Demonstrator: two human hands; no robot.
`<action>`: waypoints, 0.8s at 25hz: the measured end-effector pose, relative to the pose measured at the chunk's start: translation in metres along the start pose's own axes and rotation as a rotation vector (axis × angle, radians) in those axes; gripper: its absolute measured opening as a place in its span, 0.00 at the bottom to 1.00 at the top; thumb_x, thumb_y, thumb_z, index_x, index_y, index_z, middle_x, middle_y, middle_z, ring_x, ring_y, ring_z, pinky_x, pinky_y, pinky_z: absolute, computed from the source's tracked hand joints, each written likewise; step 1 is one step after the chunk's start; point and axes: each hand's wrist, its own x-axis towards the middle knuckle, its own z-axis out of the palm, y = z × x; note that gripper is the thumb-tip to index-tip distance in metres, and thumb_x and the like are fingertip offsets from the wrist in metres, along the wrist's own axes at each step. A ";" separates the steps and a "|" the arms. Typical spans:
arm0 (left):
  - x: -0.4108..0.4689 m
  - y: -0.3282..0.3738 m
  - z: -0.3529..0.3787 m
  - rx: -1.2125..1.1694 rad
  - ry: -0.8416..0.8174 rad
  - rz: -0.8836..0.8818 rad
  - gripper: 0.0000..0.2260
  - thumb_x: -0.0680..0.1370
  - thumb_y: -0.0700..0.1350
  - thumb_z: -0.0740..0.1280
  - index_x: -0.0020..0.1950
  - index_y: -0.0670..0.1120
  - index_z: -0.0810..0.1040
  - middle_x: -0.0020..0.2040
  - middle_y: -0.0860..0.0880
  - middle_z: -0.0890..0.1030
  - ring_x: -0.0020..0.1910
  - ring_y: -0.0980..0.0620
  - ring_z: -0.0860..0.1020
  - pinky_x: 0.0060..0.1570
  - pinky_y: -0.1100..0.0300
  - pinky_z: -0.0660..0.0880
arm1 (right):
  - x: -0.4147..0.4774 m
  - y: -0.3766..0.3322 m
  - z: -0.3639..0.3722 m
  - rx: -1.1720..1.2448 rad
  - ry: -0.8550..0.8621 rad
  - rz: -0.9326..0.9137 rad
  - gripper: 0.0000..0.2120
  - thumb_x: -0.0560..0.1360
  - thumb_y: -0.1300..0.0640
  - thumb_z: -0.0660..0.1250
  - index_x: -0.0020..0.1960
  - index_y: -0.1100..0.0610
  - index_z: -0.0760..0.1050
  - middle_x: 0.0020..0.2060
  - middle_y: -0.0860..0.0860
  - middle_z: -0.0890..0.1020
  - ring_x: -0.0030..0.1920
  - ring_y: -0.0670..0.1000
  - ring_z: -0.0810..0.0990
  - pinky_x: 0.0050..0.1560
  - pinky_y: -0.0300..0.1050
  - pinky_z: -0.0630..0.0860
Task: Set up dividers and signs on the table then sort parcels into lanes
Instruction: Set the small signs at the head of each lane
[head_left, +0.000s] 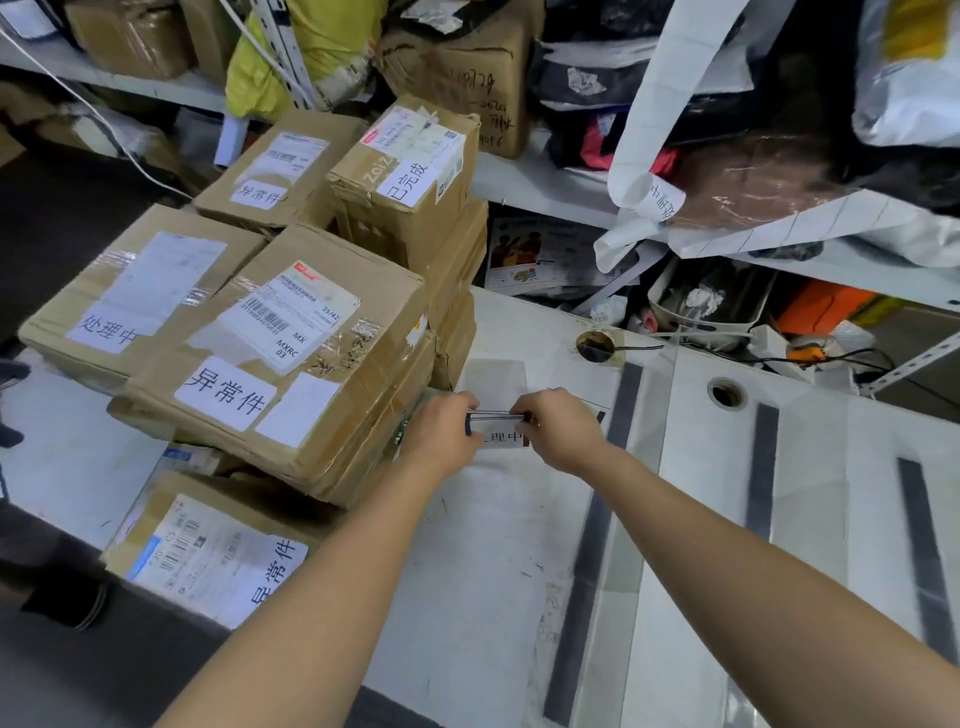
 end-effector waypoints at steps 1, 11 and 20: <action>0.000 0.002 -0.006 -0.014 0.007 0.011 0.13 0.75 0.43 0.74 0.59 0.47 0.82 0.49 0.47 0.84 0.50 0.44 0.81 0.46 0.53 0.79 | -0.003 -0.004 -0.007 0.004 0.019 0.000 0.09 0.79 0.59 0.66 0.54 0.50 0.83 0.45 0.50 0.84 0.48 0.55 0.80 0.41 0.49 0.75; -0.015 0.036 -0.067 -0.196 0.105 0.227 0.05 0.72 0.43 0.78 0.42 0.50 0.84 0.37 0.52 0.83 0.38 0.51 0.82 0.39 0.53 0.80 | -0.047 -0.024 -0.085 0.040 0.239 0.039 0.07 0.74 0.50 0.76 0.49 0.50 0.83 0.42 0.46 0.82 0.46 0.51 0.80 0.43 0.48 0.78; -0.014 0.095 -0.104 -0.105 0.118 0.482 0.06 0.72 0.41 0.79 0.47 0.47 0.87 0.40 0.52 0.84 0.41 0.53 0.81 0.45 0.52 0.81 | -0.118 0.005 -0.127 0.256 0.432 0.146 0.06 0.73 0.62 0.76 0.50 0.55 0.86 0.42 0.44 0.84 0.42 0.45 0.82 0.47 0.42 0.81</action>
